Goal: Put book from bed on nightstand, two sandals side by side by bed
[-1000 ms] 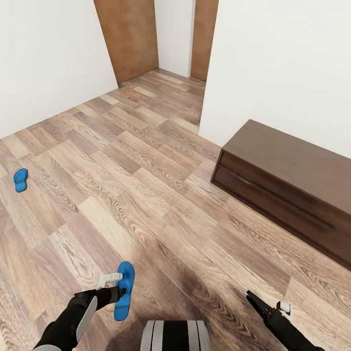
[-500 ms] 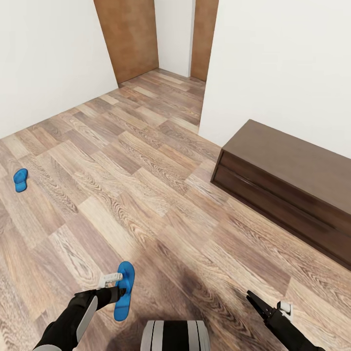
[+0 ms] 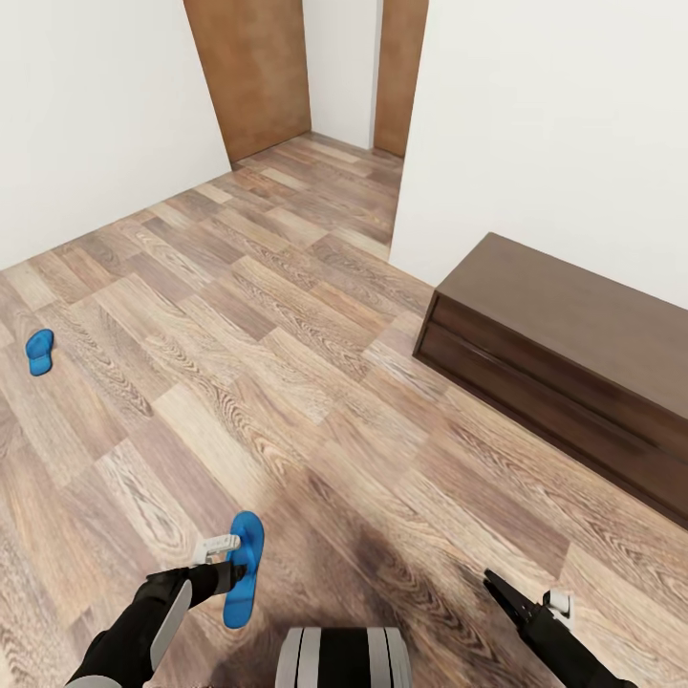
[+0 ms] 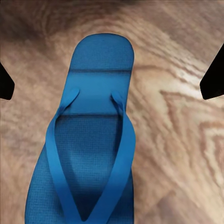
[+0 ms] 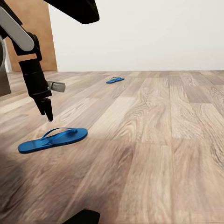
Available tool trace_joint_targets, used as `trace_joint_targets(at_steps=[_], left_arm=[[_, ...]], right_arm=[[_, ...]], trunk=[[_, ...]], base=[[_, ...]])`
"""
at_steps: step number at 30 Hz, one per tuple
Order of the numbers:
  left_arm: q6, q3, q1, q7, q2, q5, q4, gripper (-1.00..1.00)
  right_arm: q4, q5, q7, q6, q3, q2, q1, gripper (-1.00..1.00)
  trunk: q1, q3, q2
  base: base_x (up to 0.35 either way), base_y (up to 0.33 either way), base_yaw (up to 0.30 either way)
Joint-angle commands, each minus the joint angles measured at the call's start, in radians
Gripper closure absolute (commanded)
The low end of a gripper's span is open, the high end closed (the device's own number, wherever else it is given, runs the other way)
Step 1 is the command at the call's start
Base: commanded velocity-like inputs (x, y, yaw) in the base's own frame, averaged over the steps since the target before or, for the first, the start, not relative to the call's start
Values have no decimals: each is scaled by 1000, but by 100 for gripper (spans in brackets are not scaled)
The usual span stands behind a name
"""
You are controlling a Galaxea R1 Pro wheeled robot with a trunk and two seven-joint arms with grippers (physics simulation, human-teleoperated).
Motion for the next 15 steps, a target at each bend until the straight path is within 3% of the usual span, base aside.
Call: trace_joint_targets(at_steps=[1, 15], left_arm=[[7, 2, 0, -1, 0, 8, -1, -100], [6, 2, 0, -1, 0, 8, -3, -100]], right_arm=[[0, -5, 2, 9, 0, 0, 0, -100], [0, -4, 2, 11, 0, 0, 0, -100]], trunk=[[0, -5, 0], [7, -59, -4]], base=[[0, 0, 0], [0, 0, 0]])
